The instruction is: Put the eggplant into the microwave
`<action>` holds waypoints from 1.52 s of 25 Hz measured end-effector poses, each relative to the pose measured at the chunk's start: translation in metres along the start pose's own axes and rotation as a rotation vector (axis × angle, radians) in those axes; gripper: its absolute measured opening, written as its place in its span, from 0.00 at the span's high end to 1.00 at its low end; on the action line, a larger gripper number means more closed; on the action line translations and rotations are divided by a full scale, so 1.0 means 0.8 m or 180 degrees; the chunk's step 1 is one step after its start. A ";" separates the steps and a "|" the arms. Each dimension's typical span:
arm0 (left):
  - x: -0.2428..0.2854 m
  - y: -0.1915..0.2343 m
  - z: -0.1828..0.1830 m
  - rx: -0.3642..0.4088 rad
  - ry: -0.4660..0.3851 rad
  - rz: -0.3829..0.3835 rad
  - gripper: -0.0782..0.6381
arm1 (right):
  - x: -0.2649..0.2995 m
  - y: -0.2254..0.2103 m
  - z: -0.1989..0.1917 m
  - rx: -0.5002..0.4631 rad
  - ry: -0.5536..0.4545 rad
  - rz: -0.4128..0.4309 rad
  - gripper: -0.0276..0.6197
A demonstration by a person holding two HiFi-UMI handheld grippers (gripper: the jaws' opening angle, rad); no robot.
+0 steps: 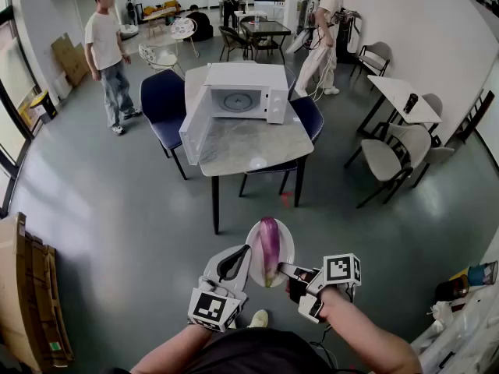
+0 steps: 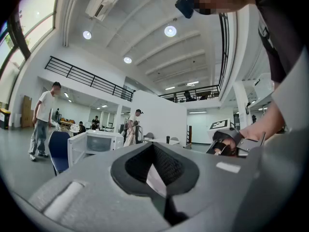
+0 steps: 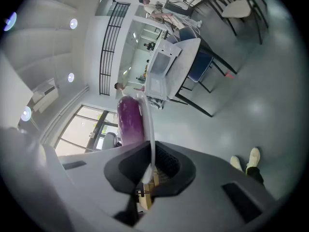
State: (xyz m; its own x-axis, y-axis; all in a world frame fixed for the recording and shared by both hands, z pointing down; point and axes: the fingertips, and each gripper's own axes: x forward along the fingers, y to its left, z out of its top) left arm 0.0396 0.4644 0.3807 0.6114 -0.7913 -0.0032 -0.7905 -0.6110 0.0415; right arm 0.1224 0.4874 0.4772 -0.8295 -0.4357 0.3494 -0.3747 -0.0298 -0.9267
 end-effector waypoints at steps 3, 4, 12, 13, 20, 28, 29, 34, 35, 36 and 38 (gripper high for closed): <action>0.005 -0.005 -0.003 -0.0019 -0.0010 0.0023 0.88 | -0.005 -0.002 0.004 -0.0016 0.0016 0.0004 0.93; 0.007 -0.007 -0.003 -0.0017 -0.0011 0.0027 0.88 | -0.008 -0.004 0.005 -0.0026 0.0019 0.0004 0.93; 0.021 -0.019 -0.007 -0.0031 0.0007 0.0009 0.88 | -0.012 -0.005 0.008 -0.0034 0.0113 0.0082 0.93; 0.022 -0.021 -0.006 -0.0036 0.0011 0.0008 0.88 | -0.012 -0.004 0.009 -0.0045 0.0114 0.0095 0.93; 0.027 -0.021 -0.008 -0.0020 0.0032 0.0080 0.88 | -0.006 -0.011 0.023 -0.0035 0.0125 0.0109 0.93; 0.049 0.008 -0.005 -0.0029 0.0011 0.0130 0.88 | 0.022 -0.011 0.046 -0.0018 0.0179 0.0099 0.93; 0.053 0.014 -0.006 -0.0036 0.0005 0.0129 0.88 | 0.026 -0.011 0.052 -0.0016 0.0173 0.0092 0.93; 0.081 0.061 -0.008 -0.0060 -0.0003 0.0111 0.88 | 0.063 -0.006 0.087 0.0008 0.0145 0.0066 0.93; 0.090 0.073 -0.007 -0.0058 -0.0007 0.0101 0.88 | 0.073 -0.005 0.097 0.0009 0.0137 0.0063 0.93; 0.099 0.086 -0.007 -0.0058 -0.0008 0.0093 0.88 | 0.085 -0.004 0.108 0.0007 0.0126 0.0060 0.93; 0.118 0.117 -0.003 -0.0036 -0.0004 0.0103 0.88 | 0.109 0.000 0.132 0.0008 0.0102 0.0047 0.93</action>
State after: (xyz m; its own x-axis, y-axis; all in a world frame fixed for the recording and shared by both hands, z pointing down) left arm 0.0235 0.3324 0.3869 0.5856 -0.8106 -0.0031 -0.8094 -0.5849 0.0529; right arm 0.0935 0.3541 0.4927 -0.8478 -0.4070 0.3400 -0.3613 -0.0260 -0.9321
